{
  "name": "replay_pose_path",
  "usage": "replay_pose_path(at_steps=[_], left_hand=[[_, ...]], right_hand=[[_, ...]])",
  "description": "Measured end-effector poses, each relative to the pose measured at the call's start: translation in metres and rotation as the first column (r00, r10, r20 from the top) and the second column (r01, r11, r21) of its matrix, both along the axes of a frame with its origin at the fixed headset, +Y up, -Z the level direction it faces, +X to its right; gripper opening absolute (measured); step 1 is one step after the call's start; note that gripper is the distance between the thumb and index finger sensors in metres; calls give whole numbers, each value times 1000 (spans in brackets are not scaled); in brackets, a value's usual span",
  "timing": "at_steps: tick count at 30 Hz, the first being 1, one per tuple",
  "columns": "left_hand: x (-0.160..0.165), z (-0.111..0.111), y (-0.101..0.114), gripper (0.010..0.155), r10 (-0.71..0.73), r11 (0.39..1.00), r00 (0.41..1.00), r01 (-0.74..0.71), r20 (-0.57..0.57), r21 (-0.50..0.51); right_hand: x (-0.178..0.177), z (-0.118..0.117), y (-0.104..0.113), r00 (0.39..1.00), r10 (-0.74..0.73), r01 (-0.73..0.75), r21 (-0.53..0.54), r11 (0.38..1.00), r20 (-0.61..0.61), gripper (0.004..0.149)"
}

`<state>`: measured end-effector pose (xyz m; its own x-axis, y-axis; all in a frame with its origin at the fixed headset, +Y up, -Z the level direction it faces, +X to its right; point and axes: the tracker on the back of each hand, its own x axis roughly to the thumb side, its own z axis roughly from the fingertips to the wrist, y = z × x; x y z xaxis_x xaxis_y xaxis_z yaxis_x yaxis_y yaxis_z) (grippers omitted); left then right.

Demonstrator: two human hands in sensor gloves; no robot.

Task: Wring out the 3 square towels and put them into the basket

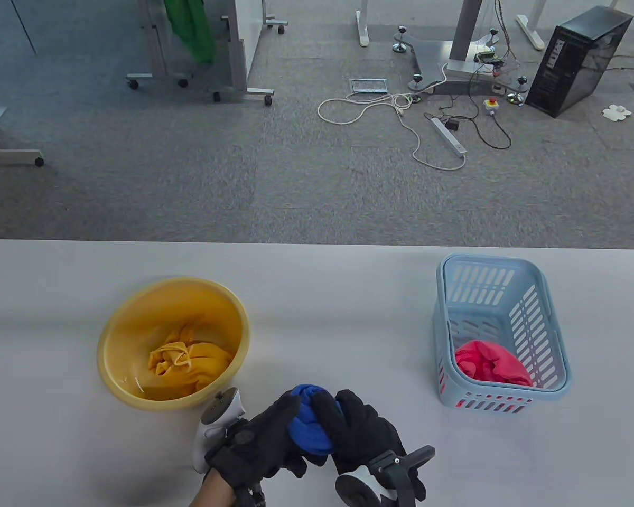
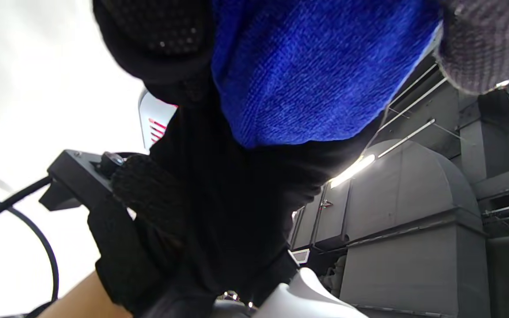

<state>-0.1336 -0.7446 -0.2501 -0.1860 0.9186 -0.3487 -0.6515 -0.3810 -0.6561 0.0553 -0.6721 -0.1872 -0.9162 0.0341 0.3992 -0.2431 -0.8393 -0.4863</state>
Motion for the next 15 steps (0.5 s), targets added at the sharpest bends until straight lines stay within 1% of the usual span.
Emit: replay_pose_path(at_steps=[3,5,7,10,11,15], left_hand=[[-1,0,-1,115,-4,1000,999,4,-32,-13],[0,0,-2,106,-18,1000,996,18,-89,3],[1,0,-3,95,-32,999,990,30,-137,-11],[1,-1,-3,84,-45,998,984,51,-173,29],[1,-1,-3,81,-53,997,978,64,-204,49],[1,-1,1,75,-68,993,968,90,-240,81]], right_hand=[[-5,2,1,1000,25,-25,12,1000,5,86],[-5,1,0,1000,23,-23,1,1000,1,86],[-4,-1,-3,1000,-1,1,-23,1000,2,86],[-2,-2,-3,1000,-23,24,-46,999,18,86],[-2,-2,-3,999,-37,38,-54,998,24,86],[0,-2,-2,994,-96,99,-84,992,44,85]])
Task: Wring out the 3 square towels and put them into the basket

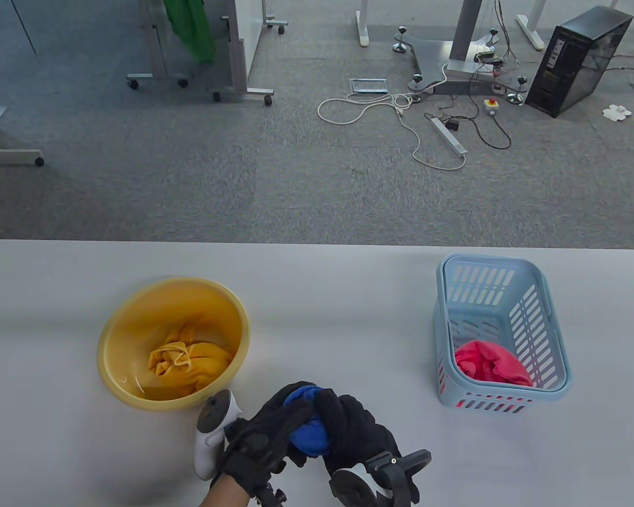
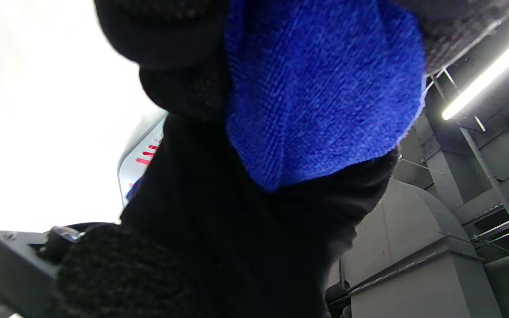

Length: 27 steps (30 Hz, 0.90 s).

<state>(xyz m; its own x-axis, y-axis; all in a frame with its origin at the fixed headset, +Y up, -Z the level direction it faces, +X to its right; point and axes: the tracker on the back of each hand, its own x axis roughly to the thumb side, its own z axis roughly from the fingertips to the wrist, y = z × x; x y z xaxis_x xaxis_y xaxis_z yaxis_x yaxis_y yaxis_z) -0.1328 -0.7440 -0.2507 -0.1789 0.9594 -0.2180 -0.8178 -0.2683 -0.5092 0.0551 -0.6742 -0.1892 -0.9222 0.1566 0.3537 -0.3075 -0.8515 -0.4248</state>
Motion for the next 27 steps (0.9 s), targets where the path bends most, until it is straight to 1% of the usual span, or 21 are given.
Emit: replay_pose_path(at_steps=[3,8,10,11,13,17,19,22,23,24,26,27], left_hand=[[1,1,1,72,-5,1000,1000,6,-28,8],[2,2,3,69,-73,993,994,80,-84,87],[2,2,7,67,-108,983,988,123,-110,139],[3,3,11,66,-130,973,984,150,-122,176],[3,4,16,65,-184,952,972,213,-144,221],[4,6,21,64,-192,930,965,236,-176,281],[5,7,24,63,-200,913,958,258,-204,315],[6,10,27,63,-204,884,937,300,-282,359],[6,11,28,62,-202,877,935,305,-291,371],[6,11,29,62,-194,867,936,304,-294,396],[6,12,32,61,-195,842,929,323,-315,432],[6,12,33,60,-200,823,922,342,-332,454]], right_hand=[[2,-2,0,999,-43,43,-42,998,15,86],[7,-7,-4,990,-134,138,-157,978,35,86],[10,-9,-4,983,-178,184,-210,960,46,86],[12,-10,-4,976,-208,216,-260,941,59,87],[16,-13,-5,963,-264,269,-324,907,60,87],[21,-16,-5,941,-331,328,-402,855,63,87],[24,-18,-7,919,-389,373,-453,809,62,86],[31,-23,-11,881,-469,429,-521,738,61,85],[32,-24,-13,862,-502,450,-551,703,64,85],[35,-26,-16,824,-563,487,-597,638,70,84],[36,-29,-19,782,-619,509,-650,565,74,83],[37,-30,-20,772,-631,510,-669,540,79,83]])
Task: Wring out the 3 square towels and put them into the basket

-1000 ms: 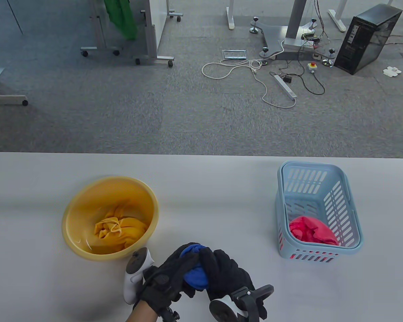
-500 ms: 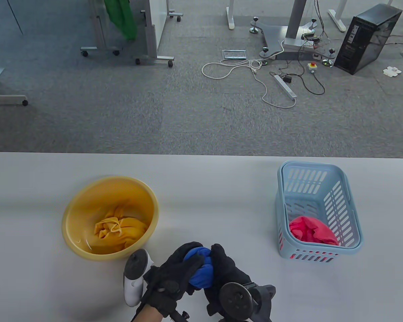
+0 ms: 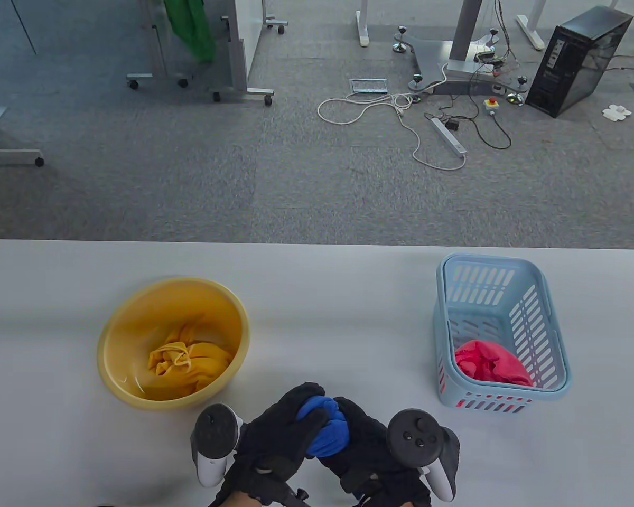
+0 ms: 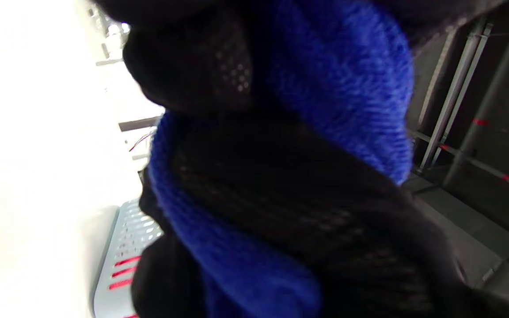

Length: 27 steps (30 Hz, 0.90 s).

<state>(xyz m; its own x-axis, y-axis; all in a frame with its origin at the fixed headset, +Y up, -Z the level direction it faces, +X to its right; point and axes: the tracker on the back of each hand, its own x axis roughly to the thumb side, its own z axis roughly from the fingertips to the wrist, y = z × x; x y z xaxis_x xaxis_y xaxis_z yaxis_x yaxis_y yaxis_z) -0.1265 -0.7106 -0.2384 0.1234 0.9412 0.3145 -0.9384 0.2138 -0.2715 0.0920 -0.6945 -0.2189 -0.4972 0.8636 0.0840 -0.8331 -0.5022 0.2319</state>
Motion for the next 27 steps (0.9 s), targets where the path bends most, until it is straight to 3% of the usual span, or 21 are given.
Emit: replay_pose_path(at_steps=[9,13,27], left_hand=[[0,3,6,56,-58,985,998,59,-13,160],[2,6,14,56,-56,959,997,67,-47,277],[5,16,21,52,-92,901,990,127,-103,414]], right_hand=[[1,-5,-12,990,-129,120,-132,984,-61,78],[2,-8,-14,971,-214,190,-193,963,-110,75],[0,-17,-37,882,-398,272,-416,868,-253,68]])
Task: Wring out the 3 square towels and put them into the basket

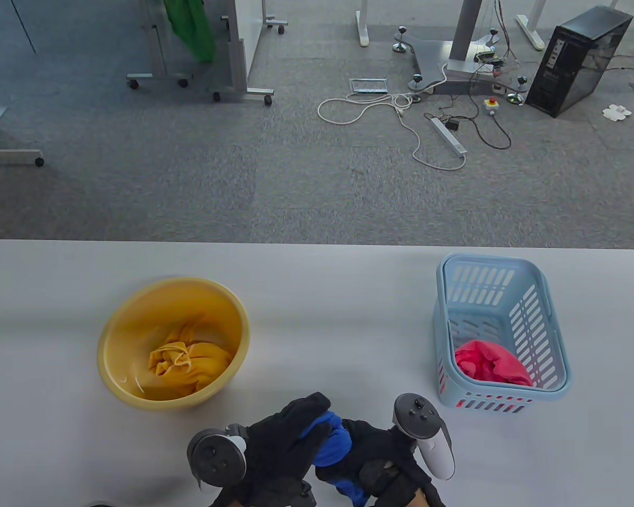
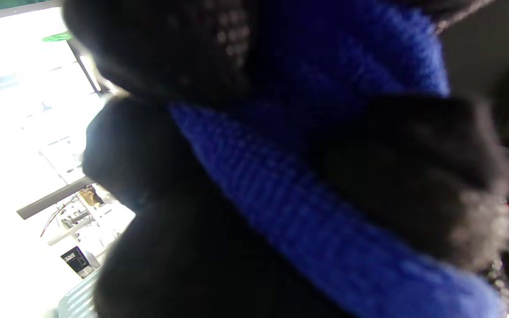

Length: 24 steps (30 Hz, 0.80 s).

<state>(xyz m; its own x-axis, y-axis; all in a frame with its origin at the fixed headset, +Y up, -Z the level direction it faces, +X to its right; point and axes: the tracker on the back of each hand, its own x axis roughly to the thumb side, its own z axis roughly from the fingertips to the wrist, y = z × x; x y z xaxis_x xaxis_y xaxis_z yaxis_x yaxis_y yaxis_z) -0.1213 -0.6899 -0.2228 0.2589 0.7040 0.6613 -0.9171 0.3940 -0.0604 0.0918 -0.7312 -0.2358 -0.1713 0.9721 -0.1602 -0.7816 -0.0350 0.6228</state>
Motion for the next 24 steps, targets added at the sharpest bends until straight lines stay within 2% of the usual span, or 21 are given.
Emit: replay_pose_path(at_steps=[6,15,24], left_hand=[[4,7,8,52,-7,994,1000,10,-30,105],[4,10,11,50,-74,983,996,81,-48,165],[4,13,11,49,-69,971,995,83,-69,225]], right_hand=[[-1,-1,-4,995,-82,83,14,996,-57,68],[-8,-4,-17,979,-146,138,-64,988,-140,66],[-14,-4,-23,963,-202,184,-110,977,-177,63]])
